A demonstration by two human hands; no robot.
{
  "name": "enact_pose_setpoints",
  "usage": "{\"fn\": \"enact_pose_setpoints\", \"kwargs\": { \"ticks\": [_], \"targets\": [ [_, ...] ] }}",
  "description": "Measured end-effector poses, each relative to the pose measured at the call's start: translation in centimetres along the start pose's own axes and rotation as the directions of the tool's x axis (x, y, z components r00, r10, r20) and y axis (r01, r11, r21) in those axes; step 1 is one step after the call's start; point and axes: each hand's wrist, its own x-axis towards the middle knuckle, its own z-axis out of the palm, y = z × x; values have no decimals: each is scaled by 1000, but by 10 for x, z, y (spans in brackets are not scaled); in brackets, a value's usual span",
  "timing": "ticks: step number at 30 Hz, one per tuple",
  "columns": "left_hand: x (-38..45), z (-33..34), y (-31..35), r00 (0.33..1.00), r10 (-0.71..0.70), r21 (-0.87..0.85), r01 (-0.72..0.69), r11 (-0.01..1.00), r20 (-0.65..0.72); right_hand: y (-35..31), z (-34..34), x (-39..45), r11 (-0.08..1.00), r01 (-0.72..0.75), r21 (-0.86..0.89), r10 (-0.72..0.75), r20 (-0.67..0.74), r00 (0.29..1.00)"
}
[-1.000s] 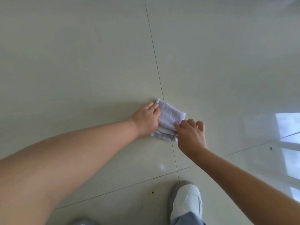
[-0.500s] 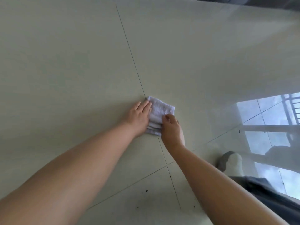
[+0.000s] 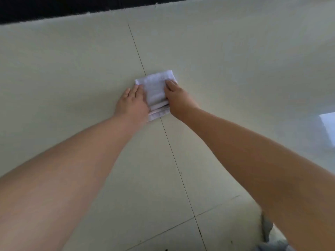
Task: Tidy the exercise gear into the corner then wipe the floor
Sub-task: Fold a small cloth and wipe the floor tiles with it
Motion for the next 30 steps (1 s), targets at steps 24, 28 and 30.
{"fn": "enact_pose_setpoints", "kwargs": {
  "ticks": [24, 28, 30],
  "targets": [
    [100, -76, 103, 987, -137, -87, 130, 988, -81, 120, -85, 58, 995, -58, 82, 60, -25, 998],
    [78, -56, 52, 975, -212, -101, 205, 973, -63, 73, -55, 69, 987, 86, 134, -88, 5, 996],
    [54, -39, 41, 969, -245, -141, 238, 961, -34, 57, -39, 59, 978, 187, 93, -188, 2, 982]
  ]
}}
